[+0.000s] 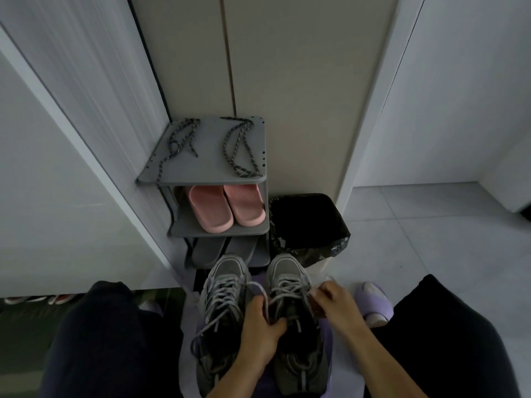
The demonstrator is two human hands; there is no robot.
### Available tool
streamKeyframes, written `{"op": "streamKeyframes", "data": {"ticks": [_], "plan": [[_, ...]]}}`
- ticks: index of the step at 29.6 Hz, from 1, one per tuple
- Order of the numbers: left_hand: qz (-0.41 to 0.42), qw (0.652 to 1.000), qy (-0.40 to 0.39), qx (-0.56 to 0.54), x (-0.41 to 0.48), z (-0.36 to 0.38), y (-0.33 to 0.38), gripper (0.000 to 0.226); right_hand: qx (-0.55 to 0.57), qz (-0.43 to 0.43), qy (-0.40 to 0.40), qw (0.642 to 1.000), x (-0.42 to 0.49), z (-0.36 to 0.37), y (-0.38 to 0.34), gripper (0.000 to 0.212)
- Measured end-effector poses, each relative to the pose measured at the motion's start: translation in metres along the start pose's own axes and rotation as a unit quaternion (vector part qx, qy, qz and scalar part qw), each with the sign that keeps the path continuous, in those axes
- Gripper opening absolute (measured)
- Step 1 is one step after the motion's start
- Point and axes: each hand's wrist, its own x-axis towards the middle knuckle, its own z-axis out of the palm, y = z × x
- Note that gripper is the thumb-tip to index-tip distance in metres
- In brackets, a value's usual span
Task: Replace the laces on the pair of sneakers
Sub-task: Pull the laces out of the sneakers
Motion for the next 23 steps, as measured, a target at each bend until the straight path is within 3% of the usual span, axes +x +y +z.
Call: {"op": "streamKeyframes", "data": {"ticks": [3, 5, 8, 11, 14, 17, 19, 21, 23], "plan": [[-0.007, 1.0, 0.004, 0.023, 0.003, 0.0, -0.002, 0.024, 0.288, 0.081, 0.079, 0.951, 0.003, -0.015, -0.015, 0.02], [-0.011, 1.0, -0.006, 0.027, 0.004, 0.0, -0.002, 0.024, 0.302, 0.108, 0.042, 0.946, 0.005, -0.022, -0.019, 0.023], [0.002, 0.999, -0.019, 0.039, 0.004, -0.001, -0.003, 0.028, 0.169, 0.08, -0.048, 0.981, -0.001, 0.0, -0.011, 0.021], [0.007, 0.998, -0.026, 0.051, 0.004, -0.001, -0.003, 0.03, 0.126, 0.037, 0.003, 0.991, -0.001, 0.015, -0.001, 0.02], [-0.007, 0.998, -0.03, 0.055, 0.004, -0.001, 0.0, 0.026, 0.264, 0.073, 0.07, 0.959, 0.007, 0.011, 0.001, 0.028], [-0.01, 0.998, -0.036, 0.059, 0.003, -0.002, 0.001, 0.027, 0.405, 0.107, 0.109, 0.901, 0.012, 0.011, 0.002, 0.035], [-0.011, 0.998, -0.03, 0.062, 0.004, -0.006, 0.001, 0.024, 0.44, 0.126, 0.147, 0.877, 0.012, 0.001, -0.004, 0.035], [-0.004, 0.997, -0.033, 0.067, 0.003, -0.009, 0.003, 0.027, 0.372, 0.095, 0.135, 0.913, 0.016, -0.01, -0.007, 0.037], [0.025, 0.996, -0.031, 0.075, -0.001, -0.011, 0.011, 0.038, 0.196, 0.064, 0.059, 0.977, 0.017, -0.007, -0.004, 0.035]]}}
